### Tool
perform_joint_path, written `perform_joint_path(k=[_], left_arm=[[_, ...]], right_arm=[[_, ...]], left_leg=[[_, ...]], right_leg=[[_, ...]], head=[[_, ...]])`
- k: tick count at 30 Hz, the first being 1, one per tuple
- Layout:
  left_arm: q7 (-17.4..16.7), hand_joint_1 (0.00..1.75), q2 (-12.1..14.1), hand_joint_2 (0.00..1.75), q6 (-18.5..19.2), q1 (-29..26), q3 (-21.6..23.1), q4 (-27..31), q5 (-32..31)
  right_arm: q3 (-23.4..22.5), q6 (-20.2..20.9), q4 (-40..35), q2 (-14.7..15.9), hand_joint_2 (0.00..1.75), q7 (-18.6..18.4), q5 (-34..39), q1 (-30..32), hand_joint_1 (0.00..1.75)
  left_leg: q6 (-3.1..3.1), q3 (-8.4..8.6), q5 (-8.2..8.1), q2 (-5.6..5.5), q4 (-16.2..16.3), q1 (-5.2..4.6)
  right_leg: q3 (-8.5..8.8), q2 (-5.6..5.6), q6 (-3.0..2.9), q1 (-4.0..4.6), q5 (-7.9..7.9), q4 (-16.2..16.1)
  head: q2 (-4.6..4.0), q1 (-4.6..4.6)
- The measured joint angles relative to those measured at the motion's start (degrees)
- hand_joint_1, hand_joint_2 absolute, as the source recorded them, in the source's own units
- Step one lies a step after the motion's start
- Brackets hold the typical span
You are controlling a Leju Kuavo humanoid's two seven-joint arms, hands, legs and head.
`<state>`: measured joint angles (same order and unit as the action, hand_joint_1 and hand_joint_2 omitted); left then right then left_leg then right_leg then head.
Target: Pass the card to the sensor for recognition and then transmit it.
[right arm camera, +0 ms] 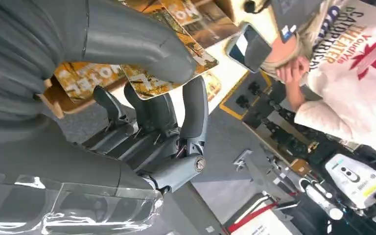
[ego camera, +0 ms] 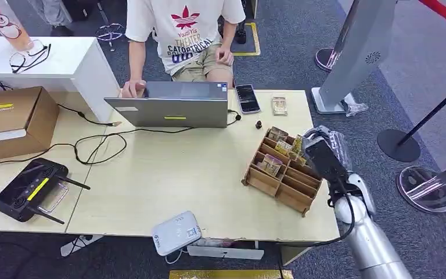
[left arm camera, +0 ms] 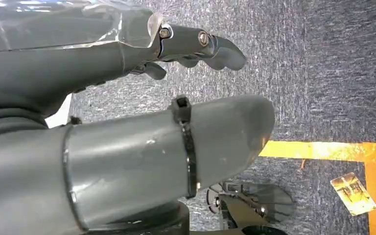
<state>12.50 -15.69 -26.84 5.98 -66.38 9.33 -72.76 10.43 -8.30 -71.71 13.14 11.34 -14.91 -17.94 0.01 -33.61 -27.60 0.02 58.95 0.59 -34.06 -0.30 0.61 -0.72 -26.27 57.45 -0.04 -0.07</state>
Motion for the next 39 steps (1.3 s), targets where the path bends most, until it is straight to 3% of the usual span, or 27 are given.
perform_joint_path(k=[9, 13, 20, 28, 39], left_arm=[[0.0, 0.0, 0.0, 0.0, -0.2, 0.0, 0.0, 0.0, -1.1], [-0.4, 0.0, -0.1, 0.0, -0.2, 0.1, 0.0, 0.0, -1.8], [-0.7, 0.0, -0.2, 0.0, -0.2, 0.1, 0.2, 0.0, -3.0], [-0.7, 0.0, -0.2, 0.0, 0.1, 0.2, 0.2, 0.0, -4.3], [-1.5, 0.0, -0.2, 0.0, 0.2, 0.6, 0.2, -0.1, -5.2]], right_arm=[[-0.8, 2.3, -2.0, 0.0, 1.75, -0.4, 2.9, -1.8, 1.62], [-0.9, 4.5, -2.8, 0.0, 1.75, -0.7, 6.1, -2.6, 1.75], [-0.7, 8.9, -2.4, -0.3, 1.75, -1.7, 13.8, -6.4, 1.71], [2.6, 11.0, 5.3, -1.8, 1.75, -2.6, 19.2, -17.7, 1.75], [8.1, 11.6, 19.5, -5.2, 1.75, -3.5, 19.5, -31.7, 1.75]], left_leg=[[0.0, 0.0, 0.0, 0.0, 0.0, 0.0], [0.0, 0.0, 0.0, 0.0, 0.0, 0.0], [0.0, -0.02, 0.02, 0.0, 0.0, 0.0], [-0.07, 0.0, 0.12, -0.01, 0.0, 0.01], [-0.09, 0.01, 0.14, 0.0, 0.0, 0.01]], right_leg=[[0.0, -0.01, 0.0, 0.0, 0.0, 0.0], [0.0, 0.0, 0.0, 0.0, 0.0, 0.0], [0.01, 0.0, -0.01, 0.0, 0.02, 0.0], [0.02, -0.01, -0.05, 0.0, 0.06, 0.0], [0.01, 0.01, -0.06, 0.01, 0.07, 0.1]], head=[[0.0, 0.0], [0.0, 0.0], [0.0, 0.0], [0.0, 0.0], [0.0, 0.0]])
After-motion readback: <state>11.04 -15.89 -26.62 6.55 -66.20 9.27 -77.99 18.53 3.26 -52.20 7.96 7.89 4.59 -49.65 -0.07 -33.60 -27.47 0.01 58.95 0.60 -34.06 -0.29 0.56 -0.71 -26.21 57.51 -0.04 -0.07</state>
